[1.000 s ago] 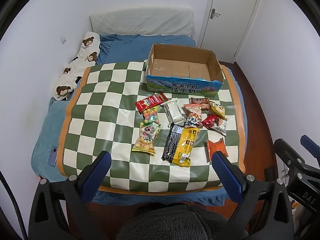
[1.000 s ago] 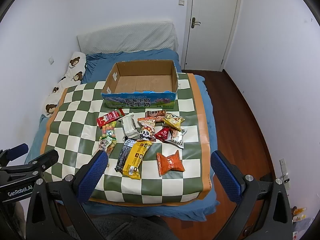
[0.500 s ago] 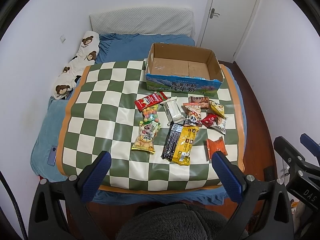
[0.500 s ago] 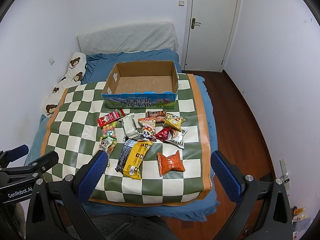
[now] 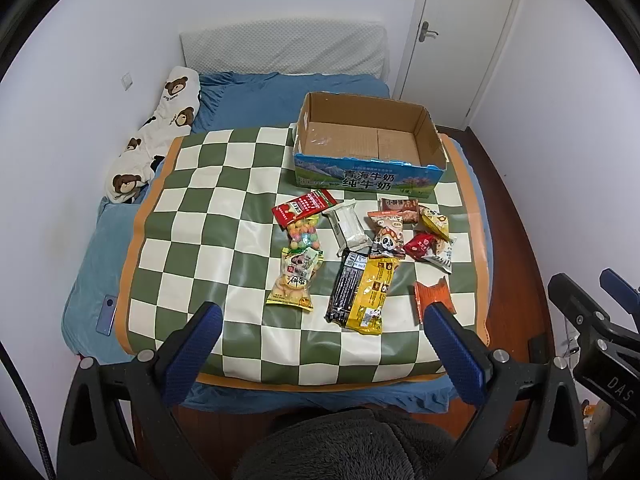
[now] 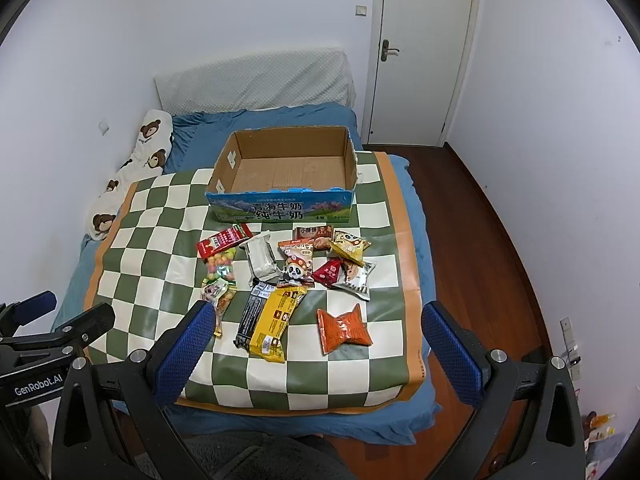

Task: Organize snacks
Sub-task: 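Grasp the egg-cake bag with the left tool while the right tool grasps the yellow-black bag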

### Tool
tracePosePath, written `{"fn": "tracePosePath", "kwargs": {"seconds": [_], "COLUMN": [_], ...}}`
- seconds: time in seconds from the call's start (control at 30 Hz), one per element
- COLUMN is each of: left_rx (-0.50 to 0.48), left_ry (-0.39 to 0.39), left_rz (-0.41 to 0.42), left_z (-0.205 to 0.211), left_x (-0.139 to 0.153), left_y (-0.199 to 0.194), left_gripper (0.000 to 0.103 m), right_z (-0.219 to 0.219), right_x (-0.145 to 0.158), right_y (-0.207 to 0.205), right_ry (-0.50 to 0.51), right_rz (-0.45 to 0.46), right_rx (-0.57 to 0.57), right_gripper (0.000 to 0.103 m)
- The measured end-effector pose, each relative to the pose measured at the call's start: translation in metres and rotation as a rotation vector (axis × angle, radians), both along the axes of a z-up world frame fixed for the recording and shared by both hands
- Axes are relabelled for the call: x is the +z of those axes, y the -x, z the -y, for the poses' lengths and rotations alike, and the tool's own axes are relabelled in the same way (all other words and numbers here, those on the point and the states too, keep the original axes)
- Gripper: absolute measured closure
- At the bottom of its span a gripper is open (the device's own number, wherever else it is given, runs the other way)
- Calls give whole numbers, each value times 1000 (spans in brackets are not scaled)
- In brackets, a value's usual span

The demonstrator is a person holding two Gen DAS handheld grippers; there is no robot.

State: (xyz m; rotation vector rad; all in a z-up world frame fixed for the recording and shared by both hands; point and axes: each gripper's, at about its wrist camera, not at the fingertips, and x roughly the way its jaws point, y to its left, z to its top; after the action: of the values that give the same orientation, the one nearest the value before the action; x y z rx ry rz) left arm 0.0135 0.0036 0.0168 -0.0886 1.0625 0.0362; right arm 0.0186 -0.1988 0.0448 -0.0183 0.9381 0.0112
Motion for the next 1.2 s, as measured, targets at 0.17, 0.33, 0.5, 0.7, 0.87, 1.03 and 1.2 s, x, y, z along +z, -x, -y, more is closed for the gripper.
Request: {"fn": "tracePosePath", "kwargs": {"seconds": [0.17, 0.33, 0.5, 0.7, 0.87, 1.03, 1.2], "left_rx": [5, 49, 78, 83, 52, 0, -47], "left_ry": [2, -2, -36, -81, -68, -38, 15], "left_rz": [-1, -14, -91, -249, -367, -473, -570], "left_z": [-3, -15, -30, -55, -66, -64, -60], "left_x": [-3, -26, -78, -163, -228, -287, -334], "left_y": [1, -21, -53, -95, -130, -166, -172], "left_gripper": [0, 0, 0, 0, 0, 0, 0], "right_z": [-1, 1, 4, -6, -30, -53, -67], "right_x": [-2, -20, -79, -184, -277, -341, -373], "right_y": [-2, -15, -47, -95, -133, -155, -158], "right_ry": [-13, -48, -118, -185, -207, -229, -234], "right_rz": [-14, -49, -158, -327, -457, -563, -614], "right_rx": [-2, -18, -37, -77, -83, -86, -85], "right_gripper": [0, 0, 0, 0, 0, 0, 0]}}
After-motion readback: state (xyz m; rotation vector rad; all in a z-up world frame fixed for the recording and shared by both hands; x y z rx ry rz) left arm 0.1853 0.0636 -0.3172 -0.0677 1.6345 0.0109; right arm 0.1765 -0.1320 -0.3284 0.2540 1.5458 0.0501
